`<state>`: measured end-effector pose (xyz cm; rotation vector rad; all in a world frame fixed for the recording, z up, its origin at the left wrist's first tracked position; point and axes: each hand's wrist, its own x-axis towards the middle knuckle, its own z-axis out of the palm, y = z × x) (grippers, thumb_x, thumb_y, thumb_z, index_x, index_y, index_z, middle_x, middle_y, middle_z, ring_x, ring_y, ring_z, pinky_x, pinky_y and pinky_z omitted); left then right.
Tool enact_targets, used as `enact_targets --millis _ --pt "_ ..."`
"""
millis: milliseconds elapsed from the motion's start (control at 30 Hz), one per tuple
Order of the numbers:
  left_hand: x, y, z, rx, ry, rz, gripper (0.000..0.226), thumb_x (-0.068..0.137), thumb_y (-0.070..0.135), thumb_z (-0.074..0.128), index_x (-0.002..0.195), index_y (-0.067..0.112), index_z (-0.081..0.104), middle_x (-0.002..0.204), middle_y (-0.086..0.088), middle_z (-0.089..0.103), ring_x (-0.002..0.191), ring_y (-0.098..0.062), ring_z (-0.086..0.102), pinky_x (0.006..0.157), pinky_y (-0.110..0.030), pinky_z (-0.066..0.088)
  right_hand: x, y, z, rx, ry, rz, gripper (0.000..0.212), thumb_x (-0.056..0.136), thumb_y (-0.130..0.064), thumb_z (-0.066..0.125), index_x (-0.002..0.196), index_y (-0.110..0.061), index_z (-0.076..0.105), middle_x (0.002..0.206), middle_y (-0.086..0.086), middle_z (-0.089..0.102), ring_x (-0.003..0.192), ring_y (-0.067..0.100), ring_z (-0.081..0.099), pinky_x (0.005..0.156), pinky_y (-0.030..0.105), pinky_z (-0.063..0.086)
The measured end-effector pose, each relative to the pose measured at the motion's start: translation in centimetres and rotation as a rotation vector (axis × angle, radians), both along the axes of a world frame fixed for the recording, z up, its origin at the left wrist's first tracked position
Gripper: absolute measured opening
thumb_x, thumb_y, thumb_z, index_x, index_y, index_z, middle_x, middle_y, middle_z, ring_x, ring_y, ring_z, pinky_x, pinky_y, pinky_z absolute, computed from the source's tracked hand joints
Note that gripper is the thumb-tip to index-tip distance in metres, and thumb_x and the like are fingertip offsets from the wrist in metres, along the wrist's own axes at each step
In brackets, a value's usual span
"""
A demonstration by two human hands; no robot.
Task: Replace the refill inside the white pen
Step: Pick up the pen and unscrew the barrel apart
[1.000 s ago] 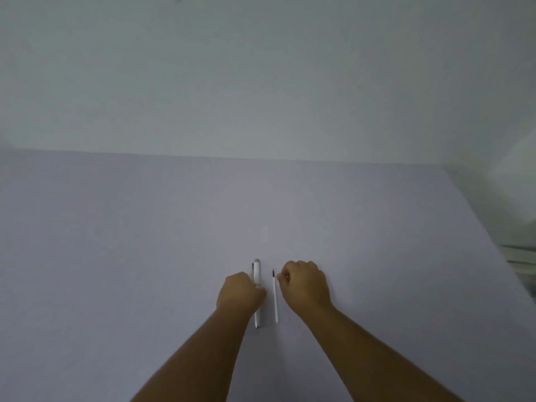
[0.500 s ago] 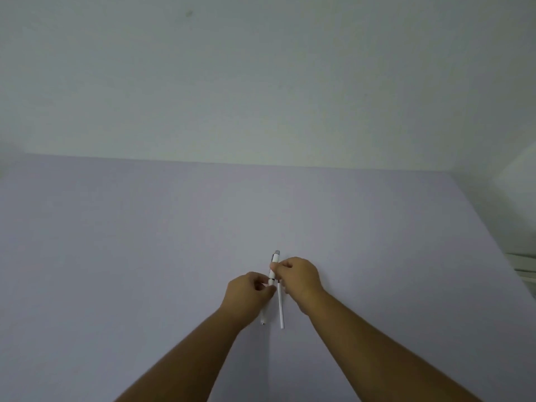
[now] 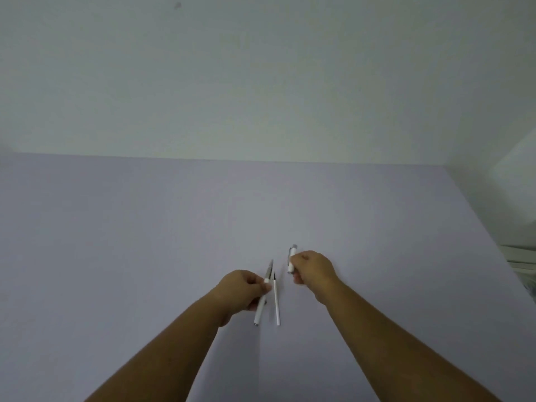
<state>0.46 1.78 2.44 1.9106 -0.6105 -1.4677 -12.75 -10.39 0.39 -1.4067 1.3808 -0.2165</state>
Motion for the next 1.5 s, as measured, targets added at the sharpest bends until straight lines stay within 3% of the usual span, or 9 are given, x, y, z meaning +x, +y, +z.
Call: enact_targets --millis 133,300,700,867,967,1067,1233,1333,1500 --pt "0.2 0.1 -0.3 -0.041 -0.051 0.061 0.011 0.087 0.026 0.064 0.082 0.016 0.065 0.080 -0.002 0.065 0.077 -0.016 0.065 0.073 -0.025 0.056 -0.7 1.3 -1.8 -0.147 0.221 0.285 0.010 0.081 -0.020 0.056 0.080 -0.014 0.063 0.082 0.011 0.069 0.069 0.021 0.062 0.068 0.032 0.052" --pt "-0.1 0.5 -0.2 -0.032 -0.099 0.029 0.011 0.090 0.025 0.060 0.084 0.017 0.065 0.087 -0.003 0.071 0.082 -0.017 0.065 0.081 -0.029 0.056 -0.7 2.4 -2.7 -0.267 0.286 0.348 0.017 0.083 -0.025 0.057 0.089 -0.011 0.066 0.092 0.010 0.070 0.084 0.025 0.063 0.072 0.034 0.051" --pt "-0.7 1.1 -0.2 -0.053 -0.257 -0.039 0.014 0.091 0.031 0.056 0.081 0.024 0.063 0.095 -0.003 0.073 0.098 -0.024 0.064 0.094 -0.041 0.052 -1.2 2.8 -3.3 -0.347 0.332 0.325 0.022 0.087 -0.028 0.054 0.094 -0.010 0.063 0.097 0.010 0.066 0.086 0.025 0.061 0.073 0.034 0.049" --pt "-0.7 1.0 -0.1 -0.091 -0.349 -0.094 0.014 0.090 0.036 0.054 0.082 0.026 0.060 0.083 0.005 0.070 0.079 -0.017 0.063 0.062 -0.023 0.051 -0.9 2.9 -0.9 -0.238 0.056 0.099 0.034 0.085 -0.042 0.056 0.084 -0.009 0.065 0.081 0.002 0.063 0.074 0.020 0.058 0.064 0.027 0.046" --pt "-1.2 1.0 0.3 -0.152 -0.459 -0.144 0.015 0.092 0.036 0.051 0.090 0.024 0.058 0.086 -0.001 0.070 0.080 -0.020 0.066 0.073 -0.031 0.053 0.0 3.3 1.5 0.032 -0.162 0.029 0.041 0.080 -0.054 0.059 0.075 -0.014 0.067 0.068 -0.002 0.060 0.061 0.015 0.053 0.058 0.026 0.046" --pt "-1.7 1.0 0.8 -0.202 -0.486 -0.182 0.020 0.095 0.035 0.047 0.093 0.020 0.059 0.084 -0.001 0.067 0.071 -0.015 0.064 0.074 -0.033 0.054 0.3 3.6 2.4 -0.001 -0.206 0.069 0.031 0.080 -0.042 0.066 0.067 -0.015 0.064 0.058 -0.003 0.055 0.054 0.012 0.048 0.056 0.027 0.044" --pt "-1.3 1.0 2.0 -0.233 -0.259 -0.096 0.027 0.096 0.031 0.043 0.084 0.027 0.067 0.077 0.005 0.062 0.063 -0.011 0.050 0.064 -0.024 0.044 -0.1 3.2 3.3 0.042 -0.426 0.040 0.016 0.082 -0.024 0.068 0.067 -0.020 0.071 0.065 0.004 0.060 0.058 0.014 0.052 0.065 0.030 0.049" --pt "-1.0 1.0 2.5 -0.257 -0.293 -0.129 0.026 0.096 0.031 0.044 0.080 0.031 0.065 0.075 0.006 0.061 0.063 -0.010 0.050 0.063 -0.022 0.044 -0.3 2.7 3.5 0.143 -0.533 0.067 0.007 0.084 -0.014 0.066 0.080 -0.015 0.072 0.076 0.005 0.065 0.067 0.013 0.059 0.064 0.023 0.052" --pt "-0.8 1.1 3.3 -0.290 -0.443 -0.188 0.021 0.096 0.032 0.046 0.086 0.026 0.064 0.075 0.011 0.060 0.065 -0.007 0.051 0.063 -0.020 0.042 -0.6 2.2 4.7 0.172 -0.377 0.106 0.019 0.080 -0.025 0.071 0.078 -0.006 0.068 0.067 0.004 0.063 0.059 0.012 0.056 0.058 0.022 0.051"
